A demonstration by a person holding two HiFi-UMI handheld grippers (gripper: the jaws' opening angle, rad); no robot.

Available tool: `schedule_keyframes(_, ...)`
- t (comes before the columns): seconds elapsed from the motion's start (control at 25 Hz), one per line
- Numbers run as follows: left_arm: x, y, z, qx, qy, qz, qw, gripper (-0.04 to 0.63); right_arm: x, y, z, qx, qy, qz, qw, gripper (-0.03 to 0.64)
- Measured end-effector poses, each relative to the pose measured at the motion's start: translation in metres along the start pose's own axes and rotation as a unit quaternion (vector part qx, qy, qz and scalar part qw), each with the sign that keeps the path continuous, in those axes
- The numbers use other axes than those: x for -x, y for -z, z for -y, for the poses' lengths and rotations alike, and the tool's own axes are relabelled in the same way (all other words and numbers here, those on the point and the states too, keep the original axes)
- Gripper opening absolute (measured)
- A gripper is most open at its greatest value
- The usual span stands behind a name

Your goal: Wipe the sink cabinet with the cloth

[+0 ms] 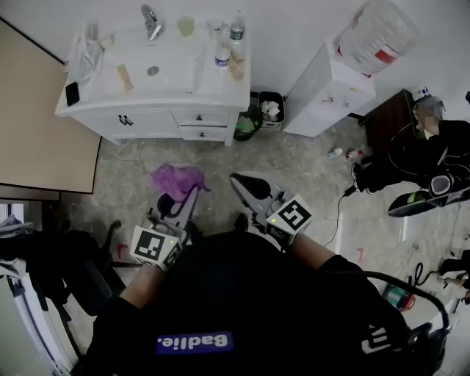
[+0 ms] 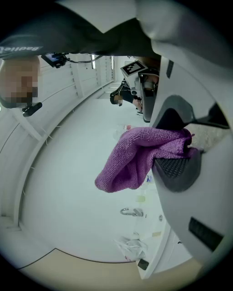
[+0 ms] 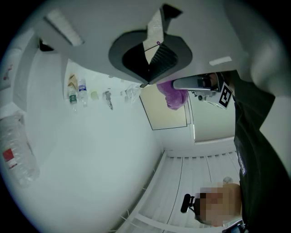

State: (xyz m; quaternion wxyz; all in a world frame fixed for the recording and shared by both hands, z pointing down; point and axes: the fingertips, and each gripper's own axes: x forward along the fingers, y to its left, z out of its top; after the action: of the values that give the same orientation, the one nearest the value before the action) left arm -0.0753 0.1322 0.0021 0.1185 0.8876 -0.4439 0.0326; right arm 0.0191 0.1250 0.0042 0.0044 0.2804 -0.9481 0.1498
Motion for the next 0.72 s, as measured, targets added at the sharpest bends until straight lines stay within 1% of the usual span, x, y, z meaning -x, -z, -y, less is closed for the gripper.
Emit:
schedule_keyframes(0.12,-0.004,0.0,0.003,-0.008,-0.005,-0.003,1.0,0.107,0.005,0.0,0.007,-0.002,-0.001,0.0,1.0,0.002)
schedule_keyframes(0.28,-0.013,0.004,0.006,-0.005,-0.02,-0.008,0.9997,0.107,0.014,0.001,0.019,-0.008,-0.007,0.001,1.0,0.002)
schedule_keyframes(0.48,-0.032,0.01,0.008,-0.013,-0.041,-0.009,0.999,0.107,0.026,0.015,0.043,-0.02,-0.013,-0.006,1.0,0.002)
schedule_keyframes(0.64,-0.039,0.013,-0.001,-0.02,-0.063,-0.008,0.9978,0.107,0.027,0.026,0.057,-0.022,-0.019,-0.015,0.999,0.002)
schedule_keyframes(0.72,-0.042,0.015,-0.012,-0.016,-0.072,-0.005,0.9973,0.107,0.021,0.032,0.063,-0.024,-0.019,-0.021,0.999,0.002)
